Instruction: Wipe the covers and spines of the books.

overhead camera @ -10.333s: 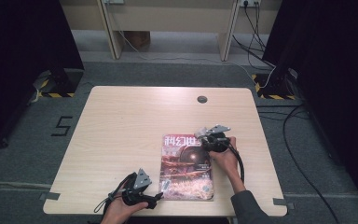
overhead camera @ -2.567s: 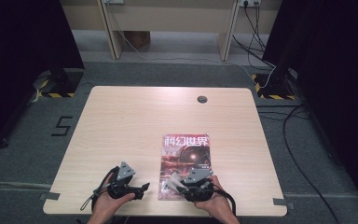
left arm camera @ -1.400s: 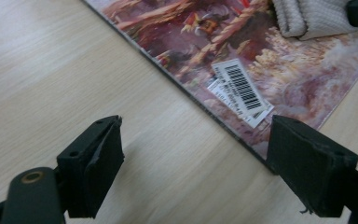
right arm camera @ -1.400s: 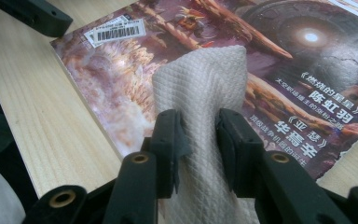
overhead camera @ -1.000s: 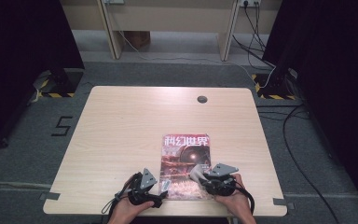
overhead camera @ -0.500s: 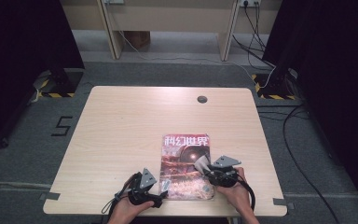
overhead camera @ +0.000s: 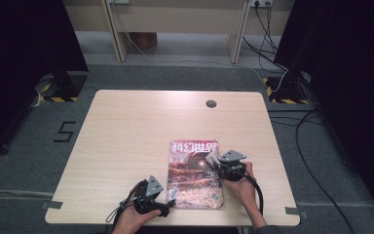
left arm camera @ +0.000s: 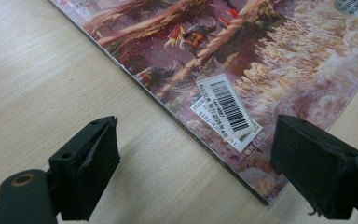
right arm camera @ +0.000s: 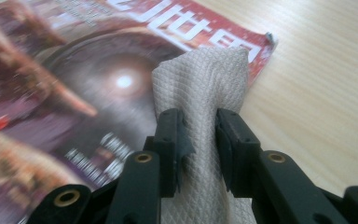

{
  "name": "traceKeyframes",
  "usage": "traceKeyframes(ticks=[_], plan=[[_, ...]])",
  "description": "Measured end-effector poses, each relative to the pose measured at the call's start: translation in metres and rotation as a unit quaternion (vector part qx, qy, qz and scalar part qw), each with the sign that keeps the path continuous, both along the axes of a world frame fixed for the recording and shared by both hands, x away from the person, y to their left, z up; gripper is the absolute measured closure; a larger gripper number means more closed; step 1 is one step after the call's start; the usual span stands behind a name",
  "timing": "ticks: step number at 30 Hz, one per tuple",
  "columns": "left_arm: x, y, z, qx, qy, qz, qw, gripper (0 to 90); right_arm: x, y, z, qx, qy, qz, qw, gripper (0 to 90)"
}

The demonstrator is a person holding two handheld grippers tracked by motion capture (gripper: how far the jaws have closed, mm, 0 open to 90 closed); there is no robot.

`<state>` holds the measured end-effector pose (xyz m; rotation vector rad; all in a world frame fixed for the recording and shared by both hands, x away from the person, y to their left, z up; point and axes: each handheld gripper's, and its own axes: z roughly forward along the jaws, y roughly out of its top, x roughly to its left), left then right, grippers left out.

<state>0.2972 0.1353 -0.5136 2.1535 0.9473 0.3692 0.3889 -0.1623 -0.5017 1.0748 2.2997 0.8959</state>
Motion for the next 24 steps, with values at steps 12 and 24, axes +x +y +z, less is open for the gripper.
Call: traceKeyframes(ticks=[12,24], plan=[[0.001,0.000,0.000,0.001,0.001,-0.002,1.0000,13.4,0.035,0.017,0.002,-0.036,-0.020,-0.006,0.9991,73.0],[0.001,0.000,0.000,0.000,0.000,-0.001,1.0000,12.6,0.019,0.077,0.000,-0.011,-0.004,0.090,0.9959,73.7]])
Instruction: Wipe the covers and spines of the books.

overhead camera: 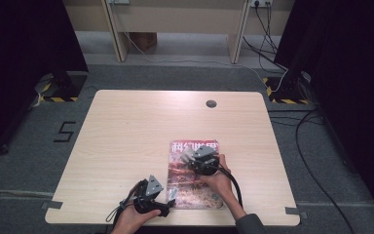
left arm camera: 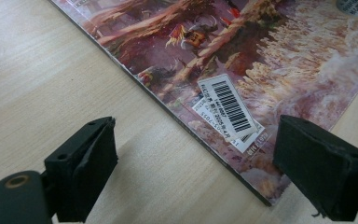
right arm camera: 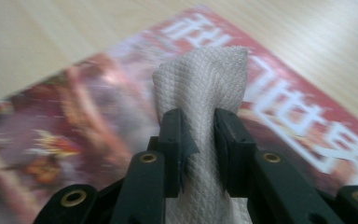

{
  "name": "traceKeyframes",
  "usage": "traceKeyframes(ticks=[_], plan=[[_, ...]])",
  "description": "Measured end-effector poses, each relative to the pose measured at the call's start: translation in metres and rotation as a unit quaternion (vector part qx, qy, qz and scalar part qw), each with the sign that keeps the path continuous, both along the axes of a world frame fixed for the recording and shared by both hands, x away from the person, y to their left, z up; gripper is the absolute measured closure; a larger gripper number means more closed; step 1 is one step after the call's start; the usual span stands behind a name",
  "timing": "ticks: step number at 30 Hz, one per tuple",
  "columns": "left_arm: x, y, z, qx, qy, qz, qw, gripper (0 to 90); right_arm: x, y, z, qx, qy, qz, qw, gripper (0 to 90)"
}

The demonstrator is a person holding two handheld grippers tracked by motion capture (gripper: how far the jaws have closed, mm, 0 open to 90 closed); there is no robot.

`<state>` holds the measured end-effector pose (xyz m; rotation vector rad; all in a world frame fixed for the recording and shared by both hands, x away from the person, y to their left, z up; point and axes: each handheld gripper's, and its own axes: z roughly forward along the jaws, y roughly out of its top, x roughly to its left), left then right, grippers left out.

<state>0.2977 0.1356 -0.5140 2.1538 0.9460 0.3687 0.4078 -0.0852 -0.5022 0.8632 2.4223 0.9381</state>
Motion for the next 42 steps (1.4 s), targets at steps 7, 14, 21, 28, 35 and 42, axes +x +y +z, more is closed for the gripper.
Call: traceKeyframes(ticks=[7,14,21,28,35,42], plan=[[0.000,0.000,0.000,-0.001,0.000,0.000,1.0000,13.1,-0.024,0.012,-0.001,0.026,0.028,0.040,0.9985,73.3],[-0.001,0.000,0.000,0.002,-0.004,-0.001,1.0000,13.4,-0.050,0.019,0.000,0.027,0.041,0.079,0.9956,72.9],[-0.001,0.000,0.000,0.004,-0.006,-0.002,1.0000,13.4,-0.053,0.015,-0.001,0.038,0.051,0.083,0.9945,72.6],[-0.001,0.000,0.000,0.004,-0.007,-0.003,1.0000,13.8,-0.034,-0.013,0.000,0.035,0.045,0.030,0.9979,72.5],[-0.001,0.000,0.000,0.003,-0.006,-0.003,1.0000,13.8,-0.020,-0.039,0.001,0.034,0.039,-0.023,0.9984,72.4],[-0.002,0.000,0.000,0.002,-0.006,-0.001,1.0000,13.7,-0.026,-0.034,0.002,0.020,0.037,-0.018,0.9990,72.6]])
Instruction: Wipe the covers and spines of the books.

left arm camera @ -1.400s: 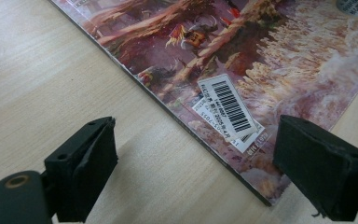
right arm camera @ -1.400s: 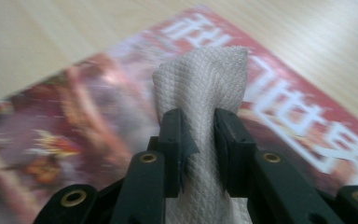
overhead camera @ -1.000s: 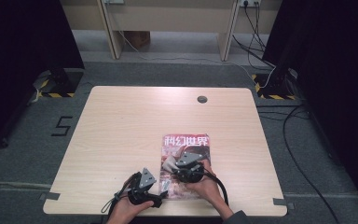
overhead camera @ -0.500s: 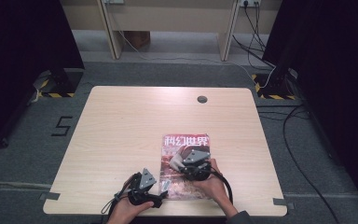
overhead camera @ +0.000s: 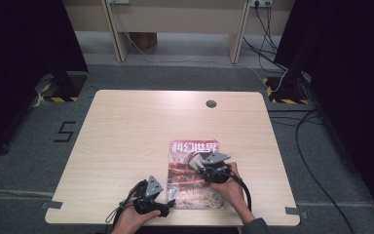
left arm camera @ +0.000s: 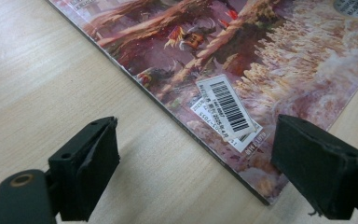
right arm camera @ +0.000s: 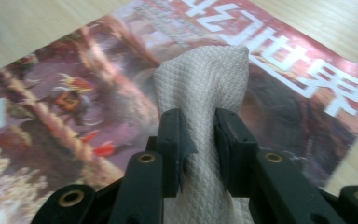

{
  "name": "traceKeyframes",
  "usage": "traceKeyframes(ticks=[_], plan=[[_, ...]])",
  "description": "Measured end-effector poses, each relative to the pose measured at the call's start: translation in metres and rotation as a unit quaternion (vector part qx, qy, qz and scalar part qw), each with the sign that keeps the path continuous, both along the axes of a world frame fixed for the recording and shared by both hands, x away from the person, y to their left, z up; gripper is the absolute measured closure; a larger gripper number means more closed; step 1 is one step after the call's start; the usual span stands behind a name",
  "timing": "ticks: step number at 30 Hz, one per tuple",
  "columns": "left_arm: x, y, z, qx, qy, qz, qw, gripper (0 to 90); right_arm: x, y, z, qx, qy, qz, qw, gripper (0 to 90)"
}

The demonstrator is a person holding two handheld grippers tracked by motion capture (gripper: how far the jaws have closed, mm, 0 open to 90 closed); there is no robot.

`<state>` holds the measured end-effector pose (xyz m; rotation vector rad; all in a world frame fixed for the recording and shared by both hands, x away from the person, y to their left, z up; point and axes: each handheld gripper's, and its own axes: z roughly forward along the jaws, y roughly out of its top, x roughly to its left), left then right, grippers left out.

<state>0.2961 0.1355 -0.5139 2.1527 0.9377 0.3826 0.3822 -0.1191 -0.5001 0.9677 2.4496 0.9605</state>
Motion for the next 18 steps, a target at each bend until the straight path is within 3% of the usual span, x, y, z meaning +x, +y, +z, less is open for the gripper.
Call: traceKeyframes(ticks=[9,15,18], plan=[[0.000,0.000,0.000,0.002,0.000,-0.002,1.0000,13.6,-0.022,0.028,0.000,0.009,0.012,0.057,0.9983,71.8],[0.001,0.000,0.000,0.002,0.001,-0.002,1.0000,13.6,-0.040,0.047,-0.001,0.026,0.029,0.104,0.9939,71.3],[0.000,0.000,0.000,0.000,0.000,0.001,1.0000,13.6,-0.044,0.053,-0.001,0.028,0.033,0.114,0.9925,71.3]])
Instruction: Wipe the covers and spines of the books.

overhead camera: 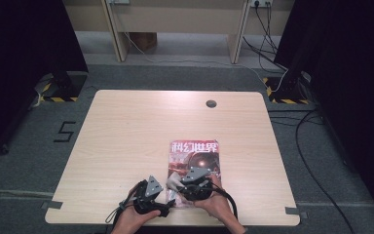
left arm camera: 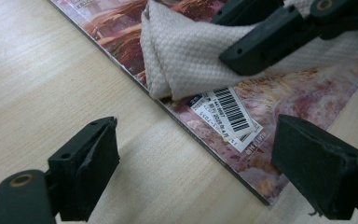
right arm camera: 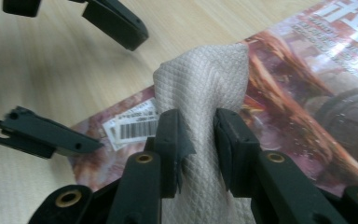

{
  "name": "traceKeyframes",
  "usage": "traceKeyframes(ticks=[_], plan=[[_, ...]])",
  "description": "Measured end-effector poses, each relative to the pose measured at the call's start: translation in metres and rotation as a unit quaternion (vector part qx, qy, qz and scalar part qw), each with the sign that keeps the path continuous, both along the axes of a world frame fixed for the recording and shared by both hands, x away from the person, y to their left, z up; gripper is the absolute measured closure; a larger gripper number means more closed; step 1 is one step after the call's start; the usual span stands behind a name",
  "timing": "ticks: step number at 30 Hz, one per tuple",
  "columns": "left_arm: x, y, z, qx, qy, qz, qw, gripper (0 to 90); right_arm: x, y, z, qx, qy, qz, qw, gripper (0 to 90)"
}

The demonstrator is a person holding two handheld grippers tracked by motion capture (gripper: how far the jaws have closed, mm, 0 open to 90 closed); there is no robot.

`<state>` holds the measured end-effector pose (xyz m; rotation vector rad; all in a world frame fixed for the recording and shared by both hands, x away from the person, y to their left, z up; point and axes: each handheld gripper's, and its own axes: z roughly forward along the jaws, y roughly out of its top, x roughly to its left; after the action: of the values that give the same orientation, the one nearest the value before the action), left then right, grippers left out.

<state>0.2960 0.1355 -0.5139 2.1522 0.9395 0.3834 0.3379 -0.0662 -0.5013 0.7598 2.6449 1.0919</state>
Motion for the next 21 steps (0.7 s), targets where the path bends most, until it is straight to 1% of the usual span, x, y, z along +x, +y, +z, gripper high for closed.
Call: traceKeyframes(ticks=[1,2,4,6,7,9,10,11,16,18,19,21], plan=[[0.000,0.000,0.000,0.002,-0.001,-0.002,1.0000,13.6,-0.001,0.001,0.000,0.001,0.004,-0.001,1.0000,71.4],[0.000,0.000,0.000,0.002,0.000,-0.002,1.0000,13.6,0.000,0.000,0.000,0.000,-0.001,0.001,1.0000,71.5],[0.001,0.000,0.000,0.002,0.001,-0.003,1.0000,13.5,0.002,-0.001,0.000,0.003,0.005,0.006,1.0000,72.4],[0.001,0.000,0.000,-0.002,0.002,-0.001,1.0000,13.5,0.005,-0.001,0.000,-0.003,-0.002,0.005,1.0000,72.4],[0.001,0.000,0.000,-0.002,0.002,-0.001,1.0000,13.5,0.007,-0.001,0.001,-0.012,-0.009,0.000,0.9999,72.4],[0.001,0.000,0.000,0.001,0.001,-0.001,1.0000,13.5,0.013,-0.002,0.001,-0.014,-0.007,-0.006,0.9999,72.4],[0.001,0.000,0.000,0.000,0.002,-0.001,1.0000,13.5,0.017,-0.004,0.001,-0.017,-0.014,-0.012,0.9997,72.4],[0.001,0.000,0.000,-0.001,0.002,-0.001,1.0000,13.5,0.020,-0.005,0.002,-0.018,-0.012,-0.019,0.9996,72.4],[0.002,0.001,0.000,-0.002,0.004,-0.002,1.0000,13.3,0.041,-0.011,0.002,-0.015,-0.011,-0.038,0.9991,72.6],[0.002,0.001,0.000,-0.002,0.005,-0.002,1.0000,13.2,0.047,-0.013,0.001,-0.015,-0.013,-0.045,0.9988,72.5],[0.002,0.001,0.000,-0.002,0.005,-0.002,1.0000,13.2,0.051,-0.015,0.001,-0.014,-0.011,-0.052,0.9985,72.6],[0.002,0.001,0.000,-0.002,0.004,-0.002,1.0000,13.2,0.056,-0.018,0.001,-0.013,-0.015,-0.062,0.9979,72.7]])
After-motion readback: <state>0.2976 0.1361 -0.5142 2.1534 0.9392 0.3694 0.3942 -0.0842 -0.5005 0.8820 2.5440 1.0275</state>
